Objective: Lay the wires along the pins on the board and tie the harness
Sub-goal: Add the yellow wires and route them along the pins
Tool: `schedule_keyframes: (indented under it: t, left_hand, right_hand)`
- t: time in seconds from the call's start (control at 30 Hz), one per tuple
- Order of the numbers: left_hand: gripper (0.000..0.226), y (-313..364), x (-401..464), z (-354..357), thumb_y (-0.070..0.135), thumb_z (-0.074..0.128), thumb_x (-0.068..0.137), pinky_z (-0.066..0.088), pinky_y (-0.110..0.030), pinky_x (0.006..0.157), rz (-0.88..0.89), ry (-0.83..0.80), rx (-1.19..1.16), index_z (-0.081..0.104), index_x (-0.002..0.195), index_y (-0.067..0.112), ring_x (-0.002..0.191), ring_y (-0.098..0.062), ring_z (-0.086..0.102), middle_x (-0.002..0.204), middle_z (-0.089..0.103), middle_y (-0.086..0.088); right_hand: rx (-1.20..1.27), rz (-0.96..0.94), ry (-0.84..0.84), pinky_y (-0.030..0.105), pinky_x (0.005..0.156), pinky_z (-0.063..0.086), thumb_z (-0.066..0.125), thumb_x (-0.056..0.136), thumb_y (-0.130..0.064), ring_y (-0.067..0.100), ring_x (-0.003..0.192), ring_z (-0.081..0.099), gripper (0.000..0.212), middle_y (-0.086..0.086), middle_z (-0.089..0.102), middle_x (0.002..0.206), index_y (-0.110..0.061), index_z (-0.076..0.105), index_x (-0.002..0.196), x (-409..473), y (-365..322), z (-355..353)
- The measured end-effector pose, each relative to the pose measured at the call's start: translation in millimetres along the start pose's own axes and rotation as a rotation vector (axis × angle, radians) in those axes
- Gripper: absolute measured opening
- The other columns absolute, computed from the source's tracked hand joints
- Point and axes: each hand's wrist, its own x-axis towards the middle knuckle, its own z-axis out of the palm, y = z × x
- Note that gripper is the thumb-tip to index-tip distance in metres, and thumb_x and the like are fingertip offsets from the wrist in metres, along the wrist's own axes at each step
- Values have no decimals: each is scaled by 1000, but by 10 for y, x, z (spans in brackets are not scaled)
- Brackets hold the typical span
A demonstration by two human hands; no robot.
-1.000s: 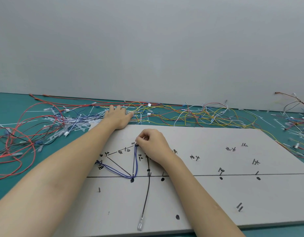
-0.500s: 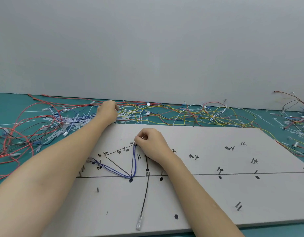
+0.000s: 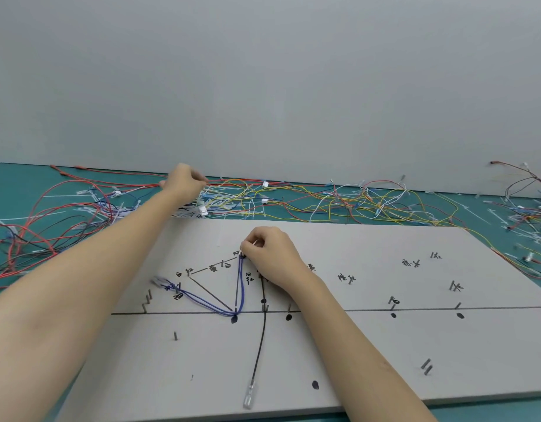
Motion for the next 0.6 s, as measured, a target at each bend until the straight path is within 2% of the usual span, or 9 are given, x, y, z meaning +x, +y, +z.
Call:
schedule_keyframes:
  t: [0.03,0.13,0.2,0.27,0.33,0.4,0.47,0.6]
  left_hand:
    - [16,44,-5,-19,14,65,90,40,-33,99,4,47,-141,75,103,12,106,-24,60,106,71,-7]
    - [21,238,-20,-125,7,65,89,43,-19,81,-82,215,-610,72,109,6,91,-12,62,103,71,-8]
    - [17,380,-9,-224,4,63,91,44,-14,70,-213,250,-994,70,106,5,75,-5,60,87,71,-2]
    - [10,487,2,-333,6,60,93,42,-12,62,-294,202,-1267,67,93,13,66,-1,57,66,68,8]
    - [15,556,-16,-428,10,56,96,41,-12,63,-297,128,-1391,60,86,21,66,0,55,71,64,12]
    - [18,601,-67,-496,12,52,98,41,-13,65,-277,63,-1438,59,86,22,68,-1,54,80,60,10]
    - [21,630,-137,-544,10,48,98,42,-15,66,-272,7,-1462,61,86,21,69,-4,53,79,58,8]
    - [23,648,-306,-633,8,44,96,46,-19,72,-267,-107,-1521,63,86,16,73,-9,56,78,57,4]
  right_hand:
    - [-1,-1,-1,26,60,41,55,85,-22,14,64,53,14,-7,58,69,-17,66,79,-3,-1,1]
    - [-2,3,-2,26,60,41,55,85,-22,14,64,53,13,-8,58,69,-18,65,77,-5,-4,-4]
    - [-1,7,-3,26,60,41,55,85,-22,14,64,53,13,-8,58,68,-19,65,76,-5,-9,-6]
    - [-1,15,-4,26,60,41,55,85,-23,14,65,53,13,-9,58,68,-19,65,77,-8,-18,-6]
    - [1,22,-5,26,61,40,56,85,-23,13,65,53,13,-9,57,68,-19,65,77,-12,-25,-8]
    - [3,22,-6,26,61,41,56,85,-23,14,66,53,14,-8,58,69,-17,66,79,-20,-32,-13]
    - [24,19,13,26,61,42,55,86,-21,14,66,52,14,-7,58,70,-15,67,80,-27,-40,-21]
    - [183,35,165,24,59,40,56,88,-19,10,64,51,15,-6,59,68,-11,66,80,-28,-93,-87]
